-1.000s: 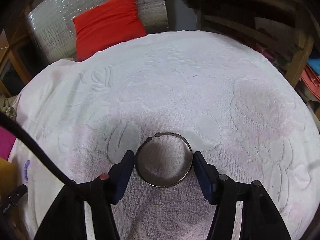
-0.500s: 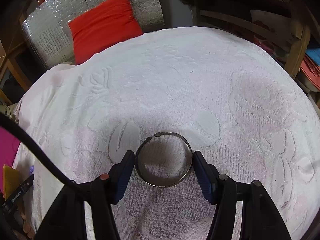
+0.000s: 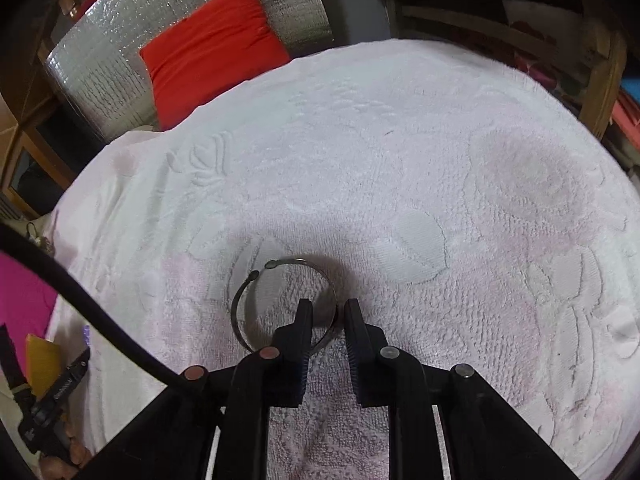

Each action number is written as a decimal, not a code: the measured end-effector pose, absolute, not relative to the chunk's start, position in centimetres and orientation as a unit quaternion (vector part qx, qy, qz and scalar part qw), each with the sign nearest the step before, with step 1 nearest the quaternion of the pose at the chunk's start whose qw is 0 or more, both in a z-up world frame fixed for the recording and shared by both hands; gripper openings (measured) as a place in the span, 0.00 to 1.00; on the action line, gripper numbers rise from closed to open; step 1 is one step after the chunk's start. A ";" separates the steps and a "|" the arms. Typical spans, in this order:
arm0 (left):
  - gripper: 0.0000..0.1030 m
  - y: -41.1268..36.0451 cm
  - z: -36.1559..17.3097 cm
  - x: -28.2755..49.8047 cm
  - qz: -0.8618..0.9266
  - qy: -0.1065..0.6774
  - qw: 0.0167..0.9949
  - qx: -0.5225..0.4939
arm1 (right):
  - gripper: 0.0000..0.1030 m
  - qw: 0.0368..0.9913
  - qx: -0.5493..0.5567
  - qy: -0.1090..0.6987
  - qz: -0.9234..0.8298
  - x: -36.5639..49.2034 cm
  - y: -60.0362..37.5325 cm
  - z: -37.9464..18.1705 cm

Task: Organize jewelry

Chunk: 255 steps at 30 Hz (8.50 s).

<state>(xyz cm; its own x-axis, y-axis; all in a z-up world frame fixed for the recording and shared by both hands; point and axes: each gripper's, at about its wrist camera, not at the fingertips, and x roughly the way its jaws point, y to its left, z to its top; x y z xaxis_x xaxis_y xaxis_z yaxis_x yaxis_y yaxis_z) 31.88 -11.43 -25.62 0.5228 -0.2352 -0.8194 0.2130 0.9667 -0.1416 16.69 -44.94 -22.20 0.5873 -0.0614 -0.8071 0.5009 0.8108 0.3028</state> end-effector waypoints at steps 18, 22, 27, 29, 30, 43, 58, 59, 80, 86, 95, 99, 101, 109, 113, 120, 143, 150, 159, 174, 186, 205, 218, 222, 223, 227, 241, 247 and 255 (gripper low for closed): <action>0.09 -11.6 -20.6 27.9 -0.211 0.418 0.883 -0.028 | 0.05 0.872 0.170 0.412 -0.203 18.2 -43.2 -22.4; 0.09 -11.0 -20.1 27.8 -0.215 0.413 0.885 -0.030 | 0.05 0.880 0.161 0.397 -0.208 18.0 -42.7 -21.5; 0.09 -10.7 -19.2 26.7 -0.227 0.400 0.888 -0.027 | 0.05 0.895 0.176 0.361 -0.193 17.0 -41.9 -19.6; 0.09 -10.6 -18.6 26.2 -0.230 0.394 0.890 -0.027 | 0.05 0.901 0.187 0.348 -0.178 16.7 -41.2 -18.8; 0.09 -10.3 -18.2 25.9 -0.231 0.389 0.891 -0.028 | 0.05 0.905 0.189 0.343 -0.170 16.7 -40.5 -18.4; 0.09 -6.4 -11.3 20.1 -0.255 0.288 0.922 -0.046 | 0.05 0.934 0.200 0.295 -0.036 17.5 -30.8 -15.5; 0.09 10.2 -11.5 22.0 -0.098 0.270 0.951 -0.114 | 0.05 0.952 0.114 0.272 0.079 20.8 -16.2 -12.3; 0.09 11.1 -12.1 22.4 -0.087 0.278 0.949 -0.117 | 0.05 0.953 0.104 0.271 0.084 21.1 -15.2 -12.2; 0.09 13.4 -20.8 27.1 -0.048 0.454 0.880 -0.133 | 0.05 0.931 -0.019 0.346 0.115 28.4 -2.8 -16.8; 0.09 13.4 -21.2 27.2 -0.049 0.461 0.876 -0.132 | 0.05 0.930 -0.023 0.350 0.110 28.8 -2.7 -17.2; 0.09 13.2 -21.9 27.9 -0.040 0.474 0.871 -0.121 | 0.06 0.929 -0.018 0.354 0.106 29.2 -3.0 -18.0; 0.09 13.0 -21.9 28.0 -0.036 0.476 0.871 -0.116 | 0.06 0.929 -0.013 0.351 0.112 29.2 -2.8 -18.1; 0.09 13.0 -21.9 28.0 -0.034 0.476 0.872 -0.114 | 0.06 0.929 -0.010 0.351 0.115 29.2 -2.7 -18.2; 0.09 13.2 -22.0 28.1 -0.026 0.478 0.870 -0.118 | 0.09 0.920 0.012 0.370 0.128 29.7 -2.7 -18.6; 0.09 13.5 -21.7 27.9 -0.017 0.474 0.873 -0.116 | 0.16 0.915 0.026 0.376 0.142 29.8 -3.0 -18.4; 0.16 13.7 -21.0 27.4 0.003 0.460 0.883 -0.099 | 0.18 0.919 0.062 0.360 0.145 29.1 -4.4 -17.6; 0.78 11.1 -15.7 22.9 0.117 0.319 0.941 -0.007 | 0.47 0.934 0.085 0.321 0.134 17.9 -10.9 -15.4; 0.80 10.6 -15.5 21.8 0.135 0.307 0.942 0.003 | 0.47 0.936 0.096 0.315 0.127 14.8 -12.0 -15.2; 0.80 9.9 -16.0 20.4 0.142 0.309 0.940 0.005 | 0.47 0.937 0.085 0.313 0.132 13.9 -12.1 -15.3; 0.82 10.9 -15.9 17.3 0.168 0.279 0.945 -0.014 | 0.47 0.929 0.066 0.319 0.176 12.7 -9.7 -15.9; 0.82 11.0 -14.6 15.8 0.179 0.259 0.949 0.000 | 0.47 0.928 0.041 0.306 0.209 11.3 -7.4 -15.4; 0.85 12.0 -14.3 14.1 0.178 0.266 0.947 -0.010 | 0.47 0.928 0.053 0.304 0.210 11.9 -6.3 -15.5; 0.85 11.0 -14.5 12.8 0.173 0.268 0.948 -0.010 | 0.47 0.929 0.055 0.303 0.207 11.9 -6.5 -15.4; 0.85 10.4 -14.4 12.4 0.173 0.266 0.948 -0.003 | 0.47 0.929 0.054 0.302 0.207 11.9 -6.6 -15.4; 0.85 10.2 -14.4 12.3 0.173 0.268 0.948 0.000 | 0.47 0.930 0.052 0.300 0.207 11.9 -6.6 -15.4; 0.85 9.7 -13.9 11.2 0.177 0.265 0.948 0.001 | 0.47 0.930 0.052 0.300 0.208 11.7 -7.0 -15.2; 0.85 10.9 -10.3 4.8 0.209 0.255 0.944 0.006 | 0.52 0.930 0.026 0.283 0.233 7.1 -5.4 -9.8; 0.85 12.5 -7.7 2.2 0.214 0.233 0.949 -0.014 | 0.52 0.928 0.002 0.283 0.241 5.4 -3.5 -7.4; 0.85 13.6 -6.1 0.4 0.220 0.218 0.950 -0.028 | 0.54 0.926 -0.014 0.288 0.242 3.5 -1.9 -6.3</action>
<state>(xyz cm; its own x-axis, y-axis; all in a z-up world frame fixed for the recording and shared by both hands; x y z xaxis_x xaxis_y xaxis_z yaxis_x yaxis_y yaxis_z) 0.43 13.63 -6.07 0.8083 0.4062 -0.4263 -0.4303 0.9017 0.0434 3.45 -1.94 -6.33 0.7171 0.4393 -0.5412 -0.4559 0.8829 0.1126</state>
